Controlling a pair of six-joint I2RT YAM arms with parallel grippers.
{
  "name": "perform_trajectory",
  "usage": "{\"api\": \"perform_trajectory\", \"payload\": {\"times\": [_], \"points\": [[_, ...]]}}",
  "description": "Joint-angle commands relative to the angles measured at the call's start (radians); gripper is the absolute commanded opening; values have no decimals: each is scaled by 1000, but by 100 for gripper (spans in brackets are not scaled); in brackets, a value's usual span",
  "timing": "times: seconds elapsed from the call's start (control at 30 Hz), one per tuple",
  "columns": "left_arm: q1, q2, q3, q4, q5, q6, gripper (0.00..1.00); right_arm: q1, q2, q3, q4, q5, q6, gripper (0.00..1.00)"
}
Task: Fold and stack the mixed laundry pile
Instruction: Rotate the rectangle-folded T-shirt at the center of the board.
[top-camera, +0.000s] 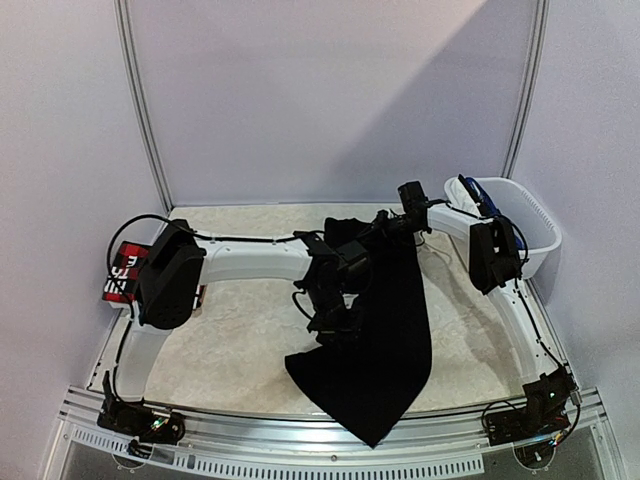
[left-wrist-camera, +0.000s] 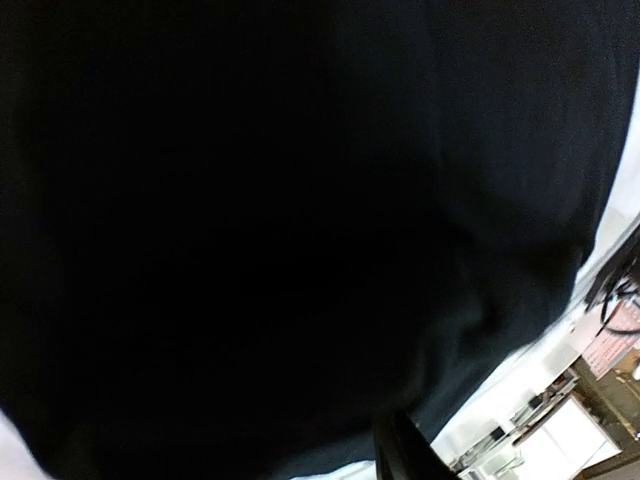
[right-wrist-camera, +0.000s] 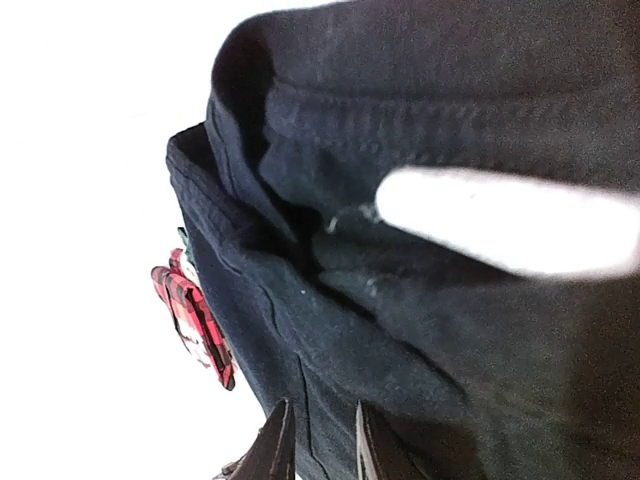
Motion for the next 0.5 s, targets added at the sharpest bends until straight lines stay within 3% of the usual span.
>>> {"api": "perform_trajectory", "payload": {"times": [0.0, 0.17, 0.27, 0.47], "points": [[-10, -127, -1, -126, -90, 58, 40, -15, 20, -8, 13, 1, -11, 23], [-5, -337, -95, -173, -280, 75, 52, -16, -43, -14, 10, -25, -41, 26], [11, -430, -197, -163, -359, 77, 54, -15, -85, -13, 9, -39, -55, 28], [31, -478, -355, -81, -313, 182, 54, -16, -203, -16, -89, -21, -134, 35]]}}
